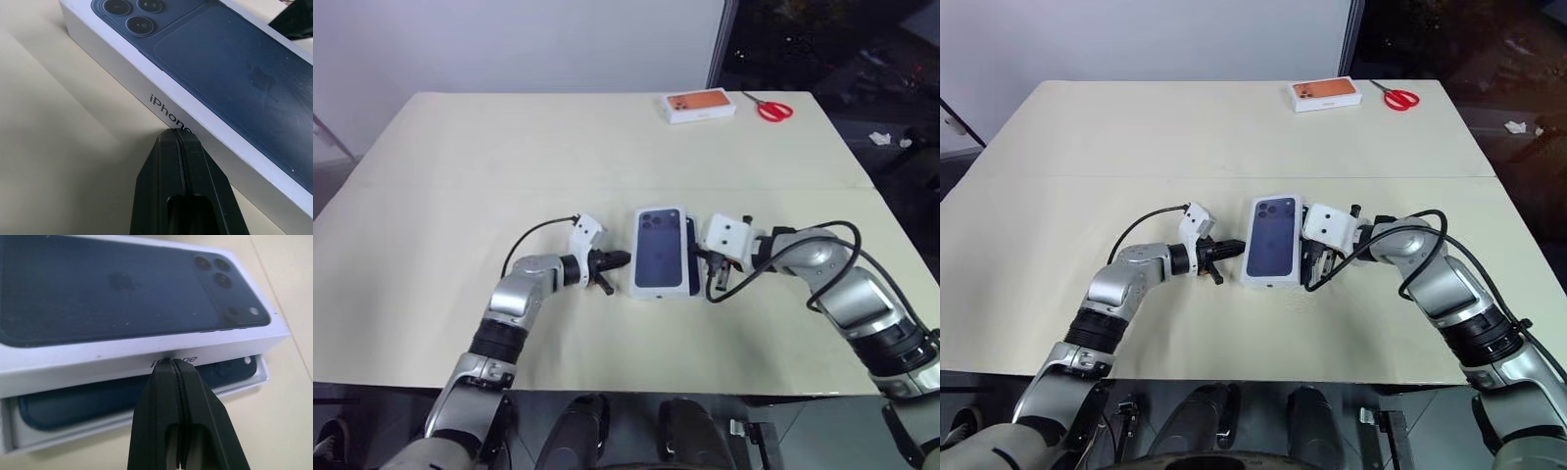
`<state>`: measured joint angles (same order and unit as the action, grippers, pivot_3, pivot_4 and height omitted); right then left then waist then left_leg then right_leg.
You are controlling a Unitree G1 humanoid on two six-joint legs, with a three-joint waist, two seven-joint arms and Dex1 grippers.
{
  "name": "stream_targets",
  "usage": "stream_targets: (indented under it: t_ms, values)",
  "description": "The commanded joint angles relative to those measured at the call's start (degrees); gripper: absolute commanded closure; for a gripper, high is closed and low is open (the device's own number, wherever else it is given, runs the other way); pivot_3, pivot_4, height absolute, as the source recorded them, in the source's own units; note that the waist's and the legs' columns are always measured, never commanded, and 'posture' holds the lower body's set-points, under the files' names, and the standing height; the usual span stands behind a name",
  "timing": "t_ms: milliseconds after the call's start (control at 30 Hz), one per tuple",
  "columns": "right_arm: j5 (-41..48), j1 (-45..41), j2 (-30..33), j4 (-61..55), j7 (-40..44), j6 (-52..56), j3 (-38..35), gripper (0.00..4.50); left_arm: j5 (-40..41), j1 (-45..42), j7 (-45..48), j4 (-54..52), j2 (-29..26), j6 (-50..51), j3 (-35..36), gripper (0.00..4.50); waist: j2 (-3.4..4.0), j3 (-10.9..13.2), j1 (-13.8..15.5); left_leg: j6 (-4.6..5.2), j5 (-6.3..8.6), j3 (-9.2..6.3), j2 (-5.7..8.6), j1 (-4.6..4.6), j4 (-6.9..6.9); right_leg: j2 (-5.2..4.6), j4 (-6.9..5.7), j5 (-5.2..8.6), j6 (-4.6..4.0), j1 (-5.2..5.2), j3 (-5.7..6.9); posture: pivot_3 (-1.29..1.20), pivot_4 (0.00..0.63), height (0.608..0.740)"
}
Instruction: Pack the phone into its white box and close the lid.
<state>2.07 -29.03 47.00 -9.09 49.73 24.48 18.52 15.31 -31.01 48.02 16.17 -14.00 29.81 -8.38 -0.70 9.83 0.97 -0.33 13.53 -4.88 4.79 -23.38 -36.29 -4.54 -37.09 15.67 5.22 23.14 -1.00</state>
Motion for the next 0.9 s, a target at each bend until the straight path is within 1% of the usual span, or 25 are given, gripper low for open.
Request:
stream_targets:
  t_ms: [33, 433, 667, 900]
  values:
    - [-1.3, -0.02, 0.06, -1.8, 0.78, -0.61, -1.03, 4.49, 0.24, 0.8, 0.76, 0.47, 2.5, 2.74, -3.2, 4.5, 0.0, 0.0, 0.0, 0.0, 0.0, -0.02, 0.02, 0.0, -0.01, -0.02, 0.0, 0.0, 0.0, -0.01, 0.0, 0.0, 0.15, 0.74]
    - [-5.46, -0.54, 2.81, 2.0, 5.18, -4.25, -2.34, 4.49, 1.15, -1.58, -0.53, -2.41, 5.76, 4.98, -1.65, 4.5, -0.01, 0.01, -0.13, 0.02, 0.01, -0.04, 0.12, -0.01, -0.01, -0.06, 0.0, 0.01, 0.02, 0.0, 0.06, 0.0, 0.15, 0.74]
    - [-7.37, 0.46, 2.72, 2.31, 5.82, -5.23, -2.27, 4.49, 2.53, -1.93, -0.72, -3.82, 6.78, 5.71, 0.22, 4.5, -0.02, 0.02, -0.18, 0.01, 0.01, -0.04, 0.12, -0.01, -0.01, -0.07, -0.01, 0.01, 0.02, 0.04, 0.04, 0.0, 0.15, 0.74]
    - [-8.39, 0.36, 2.52, 2.78, 5.98, -4.93, -2.55, 4.49, 1.7, -2.13, -1.2, -3.21, 7.34, 3.99, 0.27, 4.5, -0.03, 0.02, -0.19, 0.01, 0.01, -0.04, 0.13, -0.02, -0.01, -0.07, -0.02, 0.01, 0.02, 0.05, 0.04, 0.0, 0.15, 0.74]
